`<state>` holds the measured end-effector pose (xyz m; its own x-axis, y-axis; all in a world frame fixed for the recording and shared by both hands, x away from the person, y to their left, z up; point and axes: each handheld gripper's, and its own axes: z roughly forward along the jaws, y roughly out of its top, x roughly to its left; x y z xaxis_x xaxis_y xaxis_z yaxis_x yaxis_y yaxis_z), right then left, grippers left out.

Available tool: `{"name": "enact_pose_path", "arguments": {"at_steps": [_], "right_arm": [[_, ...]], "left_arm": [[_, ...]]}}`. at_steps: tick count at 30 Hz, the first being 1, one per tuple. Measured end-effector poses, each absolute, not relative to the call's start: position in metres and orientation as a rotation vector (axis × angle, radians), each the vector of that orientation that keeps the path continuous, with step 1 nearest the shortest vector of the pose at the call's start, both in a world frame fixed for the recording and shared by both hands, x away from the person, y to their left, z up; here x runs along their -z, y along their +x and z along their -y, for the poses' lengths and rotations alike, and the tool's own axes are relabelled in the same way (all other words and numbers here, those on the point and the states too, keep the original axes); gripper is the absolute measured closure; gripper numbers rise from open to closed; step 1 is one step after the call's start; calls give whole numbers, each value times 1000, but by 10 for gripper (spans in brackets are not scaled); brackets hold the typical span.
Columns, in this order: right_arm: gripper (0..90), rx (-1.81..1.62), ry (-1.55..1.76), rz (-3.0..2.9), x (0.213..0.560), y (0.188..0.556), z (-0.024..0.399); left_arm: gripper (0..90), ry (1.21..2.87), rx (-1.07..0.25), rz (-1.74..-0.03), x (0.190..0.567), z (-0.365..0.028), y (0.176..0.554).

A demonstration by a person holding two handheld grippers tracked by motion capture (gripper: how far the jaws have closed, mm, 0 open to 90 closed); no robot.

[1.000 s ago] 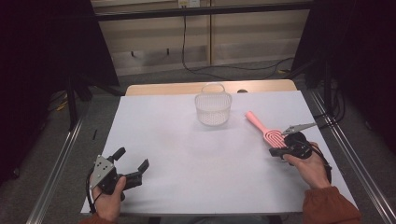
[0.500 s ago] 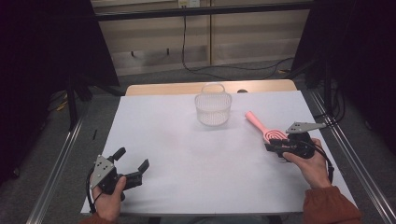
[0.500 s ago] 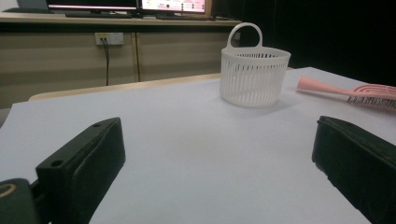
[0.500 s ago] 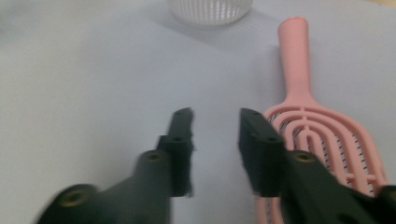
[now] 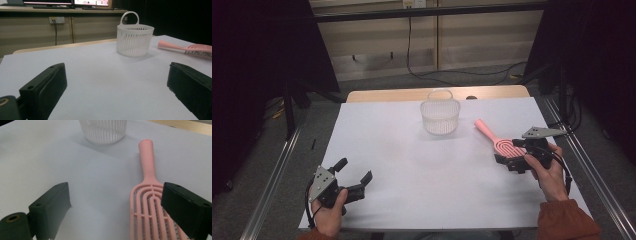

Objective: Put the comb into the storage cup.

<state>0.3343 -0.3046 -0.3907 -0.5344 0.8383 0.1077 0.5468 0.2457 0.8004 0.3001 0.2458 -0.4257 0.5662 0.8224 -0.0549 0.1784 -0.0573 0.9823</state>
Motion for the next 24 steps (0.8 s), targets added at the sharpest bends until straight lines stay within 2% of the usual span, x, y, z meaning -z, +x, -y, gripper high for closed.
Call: {"name": "enact_pose_path", "arguments": {"at_steps": [4,8,14,17,24], "right_arm": [[82,-1170,1277,-2163,388,335,306],[113,-1163,1237,-2112,388,336,308],[90,-1145,1205,-2097,386,341,313],[26,-1161,1246,-2077,386,339,317],[31,-1099,1199,-2162,377,345,325]], "left_arm": [[27,1575,-655,-871,426,-246,300],[27,1574,-656,-871,426,-246,300],[27,1575,-664,-873,426,-246,300],[27,1580,-666,-874,426,-246,301],[27,1586,-670,-869,426,-246,301]]}}
